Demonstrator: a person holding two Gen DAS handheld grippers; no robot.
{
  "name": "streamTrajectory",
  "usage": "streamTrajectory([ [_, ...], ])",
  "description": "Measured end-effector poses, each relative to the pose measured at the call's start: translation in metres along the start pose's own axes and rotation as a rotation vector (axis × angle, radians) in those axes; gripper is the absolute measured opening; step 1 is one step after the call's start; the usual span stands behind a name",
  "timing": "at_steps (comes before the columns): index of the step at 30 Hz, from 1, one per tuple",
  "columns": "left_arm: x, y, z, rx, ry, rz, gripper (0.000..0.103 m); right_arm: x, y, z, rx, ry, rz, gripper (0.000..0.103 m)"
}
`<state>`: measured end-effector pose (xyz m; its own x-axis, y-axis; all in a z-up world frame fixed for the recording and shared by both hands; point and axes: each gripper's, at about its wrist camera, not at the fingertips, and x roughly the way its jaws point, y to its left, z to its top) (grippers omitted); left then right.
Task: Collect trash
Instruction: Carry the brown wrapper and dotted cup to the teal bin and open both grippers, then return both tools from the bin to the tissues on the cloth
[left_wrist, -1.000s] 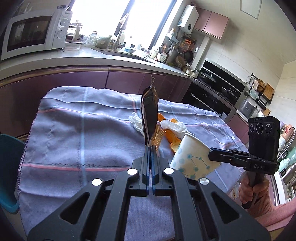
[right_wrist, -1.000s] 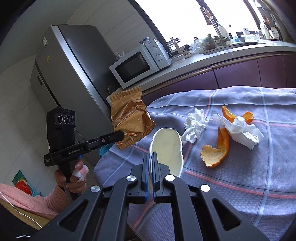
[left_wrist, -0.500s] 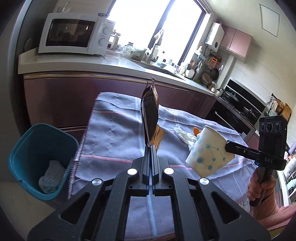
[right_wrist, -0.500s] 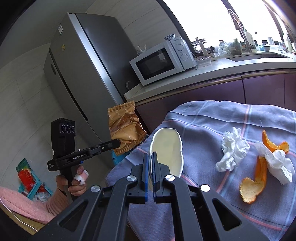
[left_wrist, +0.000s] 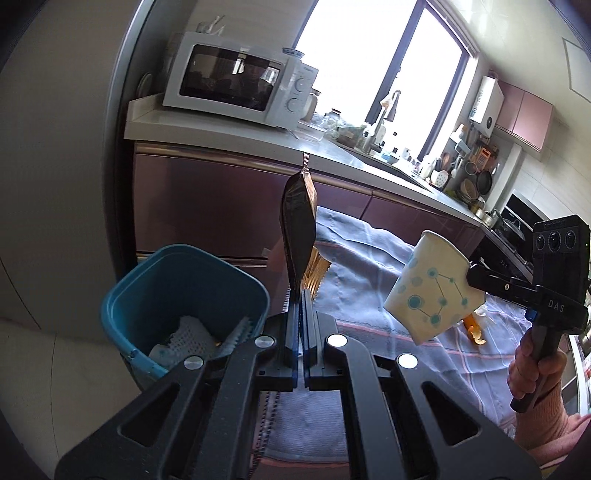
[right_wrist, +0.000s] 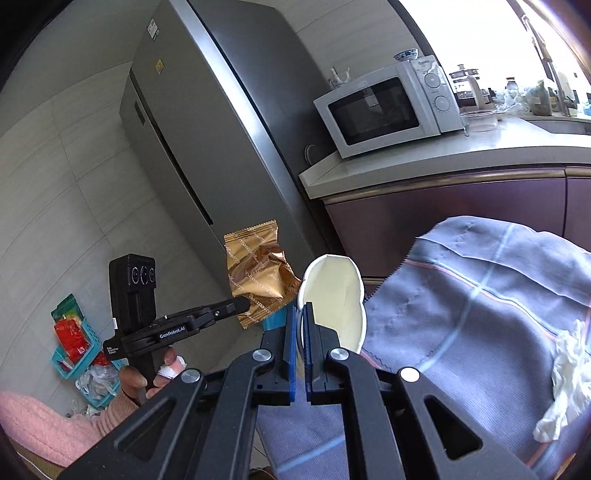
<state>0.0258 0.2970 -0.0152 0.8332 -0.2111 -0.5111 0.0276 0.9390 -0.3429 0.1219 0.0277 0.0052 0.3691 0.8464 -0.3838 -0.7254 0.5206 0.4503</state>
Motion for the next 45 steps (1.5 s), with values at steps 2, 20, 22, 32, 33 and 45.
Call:
streamTrajectory([
  [2, 0.000, 0.012, -0.001, -0.013, 0.002, 0.021, 0.002, 0.014, 0.003, 0.006, -0.004, 0.011, 0.017, 0.002],
  [20, 0.053, 0.084, -0.014, -0.102, 0.107, 0.154, 0.002, 0.144, 0.011, 0.030, -0.007, 0.148, 0.010, 0.002],
  [22, 0.059, 0.086, -0.016, -0.105, 0.118, 0.162, 0.002, 0.155, 0.010, 0.029, -0.003, 0.164, 0.004, 0.002],
  [32, 0.092, 0.097, -0.022, -0.109, 0.169, 0.194, 0.002, 0.197, -0.002, 0.022, 0.045, 0.235, -0.011, 0.002],
  [33, 0.096, 0.098, -0.022, -0.109, 0.173, 0.196, 0.002, 0.200, -0.003, 0.021, 0.049, 0.238, -0.012, 0.002],
  [45, 0.134, 0.104, -0.032, -0.131, 0.226, 0.238, 0.020, 0.209, -0.021, 0.006, 0.118, 0.280, -0.065, 0.010],
])
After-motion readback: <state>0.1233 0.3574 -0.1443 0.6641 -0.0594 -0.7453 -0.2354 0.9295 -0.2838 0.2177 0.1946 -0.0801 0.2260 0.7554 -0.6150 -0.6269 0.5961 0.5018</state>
